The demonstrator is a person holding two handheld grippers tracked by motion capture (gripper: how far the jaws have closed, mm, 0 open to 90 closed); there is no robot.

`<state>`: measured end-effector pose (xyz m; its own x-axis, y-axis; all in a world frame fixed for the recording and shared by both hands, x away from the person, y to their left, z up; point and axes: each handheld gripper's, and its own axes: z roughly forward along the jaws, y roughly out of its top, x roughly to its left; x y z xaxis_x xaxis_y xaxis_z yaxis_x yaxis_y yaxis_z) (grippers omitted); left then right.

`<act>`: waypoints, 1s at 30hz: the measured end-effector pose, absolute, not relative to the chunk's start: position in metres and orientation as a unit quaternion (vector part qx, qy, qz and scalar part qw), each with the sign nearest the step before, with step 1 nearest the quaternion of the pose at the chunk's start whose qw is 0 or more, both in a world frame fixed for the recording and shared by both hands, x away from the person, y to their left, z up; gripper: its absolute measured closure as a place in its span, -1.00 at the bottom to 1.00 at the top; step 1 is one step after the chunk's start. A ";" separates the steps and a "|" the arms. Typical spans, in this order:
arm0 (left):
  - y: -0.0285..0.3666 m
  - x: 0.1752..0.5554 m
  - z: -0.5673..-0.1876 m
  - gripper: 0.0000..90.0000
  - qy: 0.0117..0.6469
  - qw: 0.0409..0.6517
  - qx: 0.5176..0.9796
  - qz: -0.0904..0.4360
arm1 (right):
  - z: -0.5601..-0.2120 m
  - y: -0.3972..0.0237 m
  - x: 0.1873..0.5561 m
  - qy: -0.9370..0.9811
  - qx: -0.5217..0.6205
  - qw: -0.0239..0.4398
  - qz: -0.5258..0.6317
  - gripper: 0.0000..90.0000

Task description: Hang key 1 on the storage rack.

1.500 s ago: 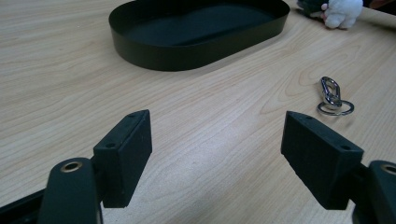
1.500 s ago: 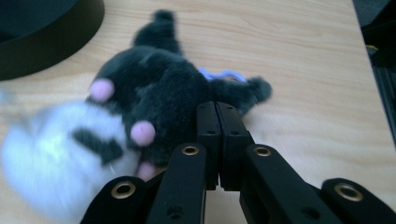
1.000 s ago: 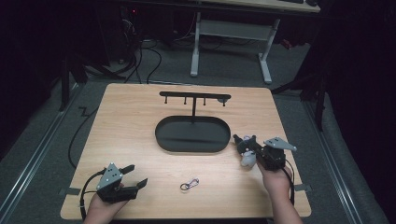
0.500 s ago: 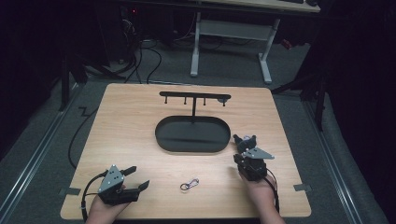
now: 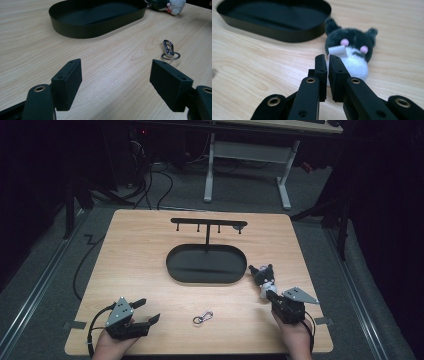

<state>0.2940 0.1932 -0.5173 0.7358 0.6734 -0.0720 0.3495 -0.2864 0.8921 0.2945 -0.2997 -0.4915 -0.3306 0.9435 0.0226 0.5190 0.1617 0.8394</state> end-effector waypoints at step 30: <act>0.191 0.300 -0.522 -0.42 0.313 0.502 0.793 0.148 | -0.480 -0.300 0.300 0.826 0.513 0.129 0.194 0.35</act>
<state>0.3003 0.1906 -0.5225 0.7608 0.6441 -0.0794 0.3470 -0.3003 0.8885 0.3003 -0.2996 -0.4796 -0.4397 0.8980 -0.0143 0.7980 0.3979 0.4526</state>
